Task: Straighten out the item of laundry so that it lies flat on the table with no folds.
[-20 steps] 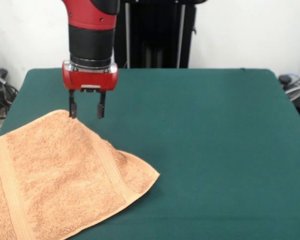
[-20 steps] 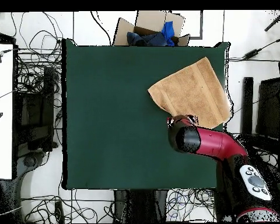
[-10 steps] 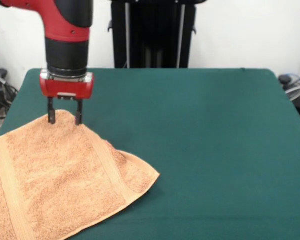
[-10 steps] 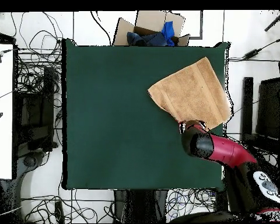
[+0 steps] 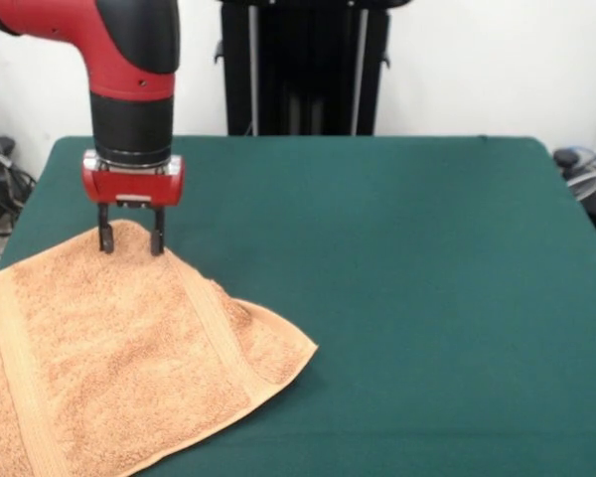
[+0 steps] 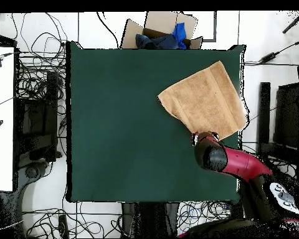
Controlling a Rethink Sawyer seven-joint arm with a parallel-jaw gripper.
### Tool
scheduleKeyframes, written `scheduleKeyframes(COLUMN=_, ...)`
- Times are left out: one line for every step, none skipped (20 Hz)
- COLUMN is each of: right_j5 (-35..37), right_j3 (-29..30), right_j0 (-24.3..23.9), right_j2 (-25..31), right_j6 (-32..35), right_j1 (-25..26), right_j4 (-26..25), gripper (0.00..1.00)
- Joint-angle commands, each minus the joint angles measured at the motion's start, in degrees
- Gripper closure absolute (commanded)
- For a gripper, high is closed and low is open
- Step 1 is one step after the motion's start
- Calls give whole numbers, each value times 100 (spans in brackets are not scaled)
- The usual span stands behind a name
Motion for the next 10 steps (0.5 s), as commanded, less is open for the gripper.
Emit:
scheduleKeyframes(right_j5=-333, right_j3=-221, right_j0=335, right_j2=250, right_j6=599, right_j1=185, right_j4=-298, gripper=0)
scheduleKeyframes(right_j5=-368, right_j3=-231, right_j0=390, right_j2=196, right_j6=647, right_j1=187, right_j4=-295, gripper=0)
scheduleKeyframes(right_j5=-381, right_j3=-231, right_j0=416, right_j2=172, right_j6=668, right_j1=180, right_j4=-296, gripper=0)
scheduleKeyframes(right_j5=-377, right_j3=-218, right_j0=454, right_j2=141, right_j6=689, right_j1=156, right_j4=-286, gripper=0)
scheduleKeyframes(right_j5=-360, right_j3=-206, right_j0=468, right_j2=128, right_j6=698, right_j1=138, right_j4=-272, gripper=0)
scheduleKeyframes(right_j5=-339, right_j3=-185, right_j0=482, right_j2=124, right_j6=704, right_j1=106, right_j4=-256, gripper=0)
scheduleKeyframes(right_j5=-327, right_j3=-172, right_j0=484, right_j2=127, right_j6=704, right_j1=89, right_j4=-248, gripper=0)
scheduleKeyframes(right_j5=-303, right_j3=-159, right_j0=491, right_j2=133, right_j6=700, right_j1=62, right_j4=-240, gripper=0)
scheduleKeyframes(right_j5=-296, right_j3=-156, right_j0=494, right_j2=134, right_j6=697, right_j1=55, right_j4=-238, gripper=0)
scheduleKeyframes(right_j5=-300, right_j3=-159, right_j0=499, right_j2=130, right_j6=692, right_j1=55, right_j4=-243, gripper=0)
